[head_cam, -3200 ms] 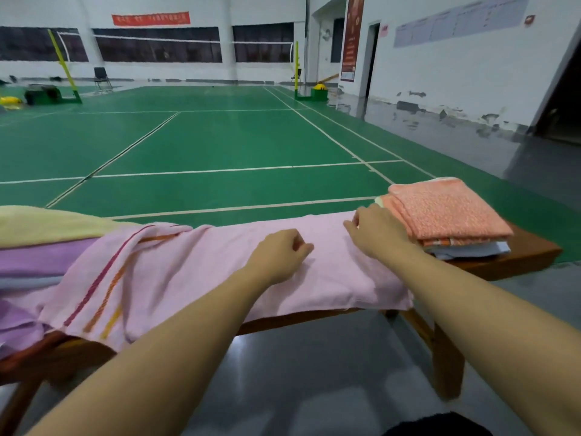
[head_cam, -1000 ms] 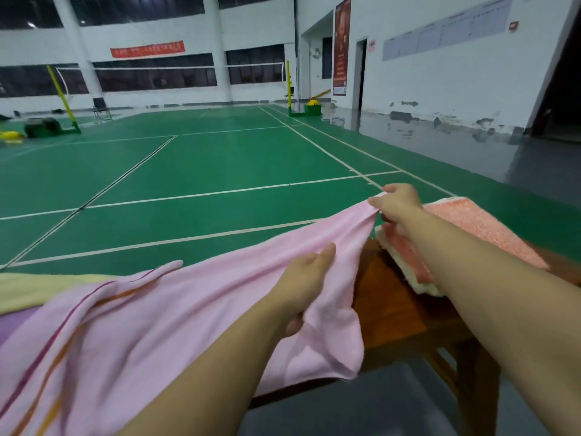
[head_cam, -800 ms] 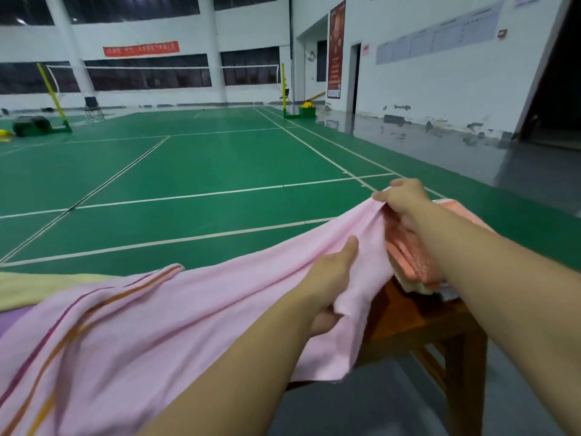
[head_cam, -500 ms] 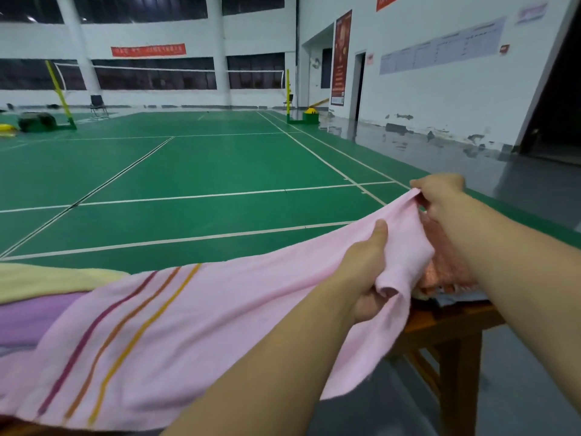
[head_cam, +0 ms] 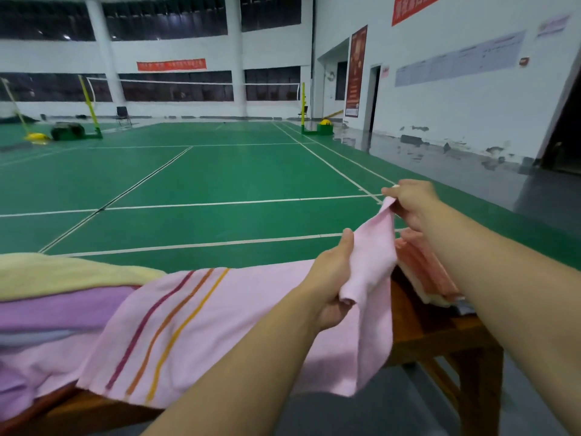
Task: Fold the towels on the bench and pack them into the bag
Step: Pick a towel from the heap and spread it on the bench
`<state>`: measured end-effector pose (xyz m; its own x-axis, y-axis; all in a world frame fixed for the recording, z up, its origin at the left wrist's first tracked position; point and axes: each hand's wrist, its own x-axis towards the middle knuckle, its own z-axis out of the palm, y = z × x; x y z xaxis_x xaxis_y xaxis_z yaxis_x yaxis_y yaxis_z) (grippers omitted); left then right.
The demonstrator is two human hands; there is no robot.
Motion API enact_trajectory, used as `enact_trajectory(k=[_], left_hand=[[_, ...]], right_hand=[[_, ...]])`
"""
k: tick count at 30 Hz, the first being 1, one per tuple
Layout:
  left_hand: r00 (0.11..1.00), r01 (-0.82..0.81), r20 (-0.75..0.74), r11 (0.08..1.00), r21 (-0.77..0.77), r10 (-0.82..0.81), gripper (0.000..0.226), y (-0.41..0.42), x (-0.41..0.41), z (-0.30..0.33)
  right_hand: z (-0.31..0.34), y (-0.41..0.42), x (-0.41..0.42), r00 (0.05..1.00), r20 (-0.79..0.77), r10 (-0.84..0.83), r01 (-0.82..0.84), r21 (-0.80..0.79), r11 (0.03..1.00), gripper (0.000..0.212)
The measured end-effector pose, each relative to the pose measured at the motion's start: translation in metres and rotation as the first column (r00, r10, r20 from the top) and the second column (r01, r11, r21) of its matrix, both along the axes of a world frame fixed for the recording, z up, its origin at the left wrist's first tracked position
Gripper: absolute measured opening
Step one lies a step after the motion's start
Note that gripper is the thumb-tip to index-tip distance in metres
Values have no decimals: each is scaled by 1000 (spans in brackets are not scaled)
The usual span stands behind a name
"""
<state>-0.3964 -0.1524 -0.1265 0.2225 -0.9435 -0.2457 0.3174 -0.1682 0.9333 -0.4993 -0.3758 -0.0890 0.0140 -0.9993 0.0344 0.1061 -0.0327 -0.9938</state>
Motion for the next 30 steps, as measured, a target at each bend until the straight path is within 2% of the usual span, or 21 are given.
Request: enact_trajectory(k=[5, 15, 18, 22, 25, 27, 30], left_hand=[[995, -10, -98, 1000, -9, 9, 45, 27, 33, 0], [991, -133, -20, 991, -19, 133, 53, 97, 134, -23], [971, -219, 89, 975, -27, 220, 48, 121, 164, -26], [830, -406, 394, 912, -60, 395, 44, 148, 203, -26], [637, -486, 671, 873, -33, 380, 46, 167, 228, -33], [540, -516, 790, 855, 41, 289, 46, 174, 239, -40], [416, -531, 896, 841, 104, 153, 43, 179, 250, -55]], right_hand=[[1, 20, 41, 997, 10, 82, -82, -14, 997, 60], [-14, 88, 177, 948, -109, 300, -302, -11, 953, 60], [-16, 109, 221, 921, -151, 360, -367, -21, 930, 62], [-34, 136, 275, 876, -197, 441, -453, -21, 891, 62], [-54, 154, 305, 833, -257, 490, -495, 48, 867, 14], [-67, 161, 317, 802, -281, 527, -510, 135, 849, 18], [-83, 168, 325, 751, -247, 612, -563, 245, 789, 45]])
